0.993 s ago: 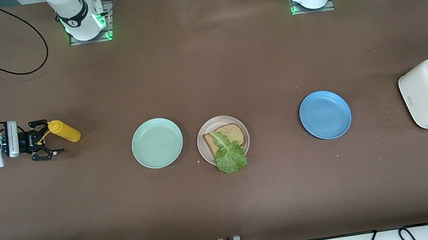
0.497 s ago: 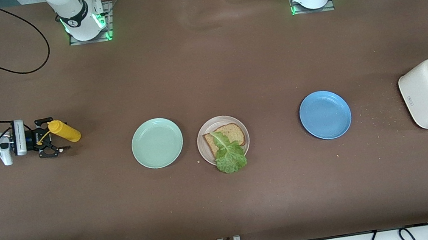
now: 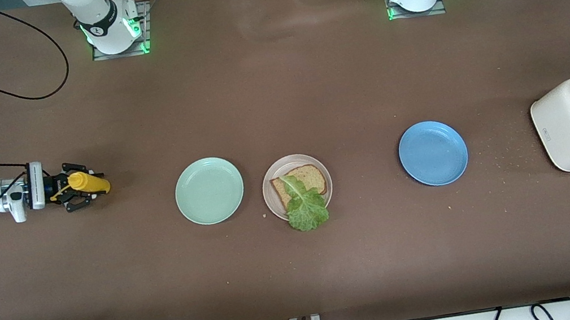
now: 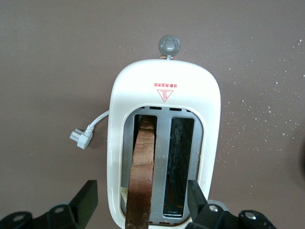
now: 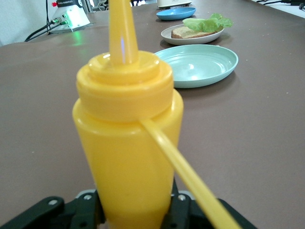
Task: Make sandwich on beige plate with both arms
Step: 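Grasp the yellow squeeze bottle with the right gripper and lift it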
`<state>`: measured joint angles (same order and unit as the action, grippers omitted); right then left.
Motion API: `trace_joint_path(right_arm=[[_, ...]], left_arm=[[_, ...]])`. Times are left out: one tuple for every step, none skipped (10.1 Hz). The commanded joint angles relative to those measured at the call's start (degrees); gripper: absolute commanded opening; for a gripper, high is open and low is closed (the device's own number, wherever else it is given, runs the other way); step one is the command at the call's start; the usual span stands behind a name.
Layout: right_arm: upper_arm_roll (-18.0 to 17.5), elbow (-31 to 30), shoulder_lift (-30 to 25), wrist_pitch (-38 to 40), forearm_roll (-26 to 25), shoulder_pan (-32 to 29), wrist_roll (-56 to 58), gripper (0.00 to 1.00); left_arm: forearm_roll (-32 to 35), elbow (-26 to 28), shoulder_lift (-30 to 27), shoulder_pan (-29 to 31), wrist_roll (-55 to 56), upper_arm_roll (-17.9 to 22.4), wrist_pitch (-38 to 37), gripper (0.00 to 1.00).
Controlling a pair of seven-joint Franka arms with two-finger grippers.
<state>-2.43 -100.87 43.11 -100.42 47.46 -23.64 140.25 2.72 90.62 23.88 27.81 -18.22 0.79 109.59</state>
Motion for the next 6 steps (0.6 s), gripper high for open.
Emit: trace_joint_path(right_arm=[[0.14,0.49,-3.45,-4.41,1.94,5.59,-1.28,0.00],[0.23,1.71,-4.60,-7.05,1.59,8.84,-5.73,0.00],[0.41,3.55,-5.40,-8.90,0.89,12.53,-11.26,0.00],[0.41,4.53,-6.62,-11.62,-0.77,15.87,-16.88,0.00],[0.41,6.10,-8.11,-14.60,-5.14,20.51,-24.51,0.00],[0.41,7.60,-9.09,-17.24,-9.62,24.39,-33.37,0.00]], left_arm=[[2.11,0.96,-0.59,0.14,0.64,-0.18,0.80,0.41],[2.11,0.96,-0.59,0.14,0.38,-0.18,0.71,0.25],[2.11,0.96,-0.59,0.14,0.29,-0.18,0.71,0.06],[2.11,0.96,-0.59,0.32,0.29,-0.18,0.62,0.00],[2.11,0.87,-0.67,0.32,0.29,-0.18,0.53,0.00],[2.11,0.79,-0.67,0.32,0.37,-0.18,0.45,0.00]])
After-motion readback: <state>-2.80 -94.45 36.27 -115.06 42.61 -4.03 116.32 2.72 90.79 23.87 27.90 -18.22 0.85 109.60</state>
